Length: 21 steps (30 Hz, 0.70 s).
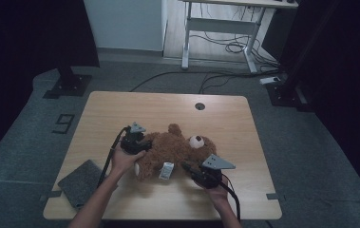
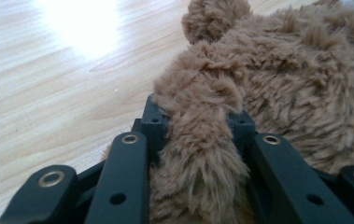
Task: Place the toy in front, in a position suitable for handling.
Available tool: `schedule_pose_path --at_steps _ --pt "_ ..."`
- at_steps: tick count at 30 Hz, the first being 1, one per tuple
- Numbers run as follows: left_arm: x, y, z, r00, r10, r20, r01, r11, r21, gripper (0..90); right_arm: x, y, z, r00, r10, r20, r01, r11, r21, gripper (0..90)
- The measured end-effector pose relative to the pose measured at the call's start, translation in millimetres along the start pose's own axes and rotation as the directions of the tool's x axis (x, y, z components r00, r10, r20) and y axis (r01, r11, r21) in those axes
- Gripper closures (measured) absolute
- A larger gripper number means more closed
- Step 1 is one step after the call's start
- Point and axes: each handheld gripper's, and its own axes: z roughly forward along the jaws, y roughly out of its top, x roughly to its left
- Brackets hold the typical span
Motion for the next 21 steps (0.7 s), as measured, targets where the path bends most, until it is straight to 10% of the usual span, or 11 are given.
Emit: schedule_pose_path --at_steps 11,21 --pt "7.2 -1.1 1.1 0.9996 -0.025 -0.011 0.025 0.9994 0.026 52.8 -5.2 -8.5 2.3 0.9997 0.025 -0.007 -0.025 1.000 -0.011 69.7" --pt "7.4 -2.2 -22.0 0.9938 0.015 -0.110 -0.013 0.9997 0.020 31.2 -7.4 -15.2 6.5 0.9998 0.019 -0.010 -0.019 1.000 0.014 67.8"
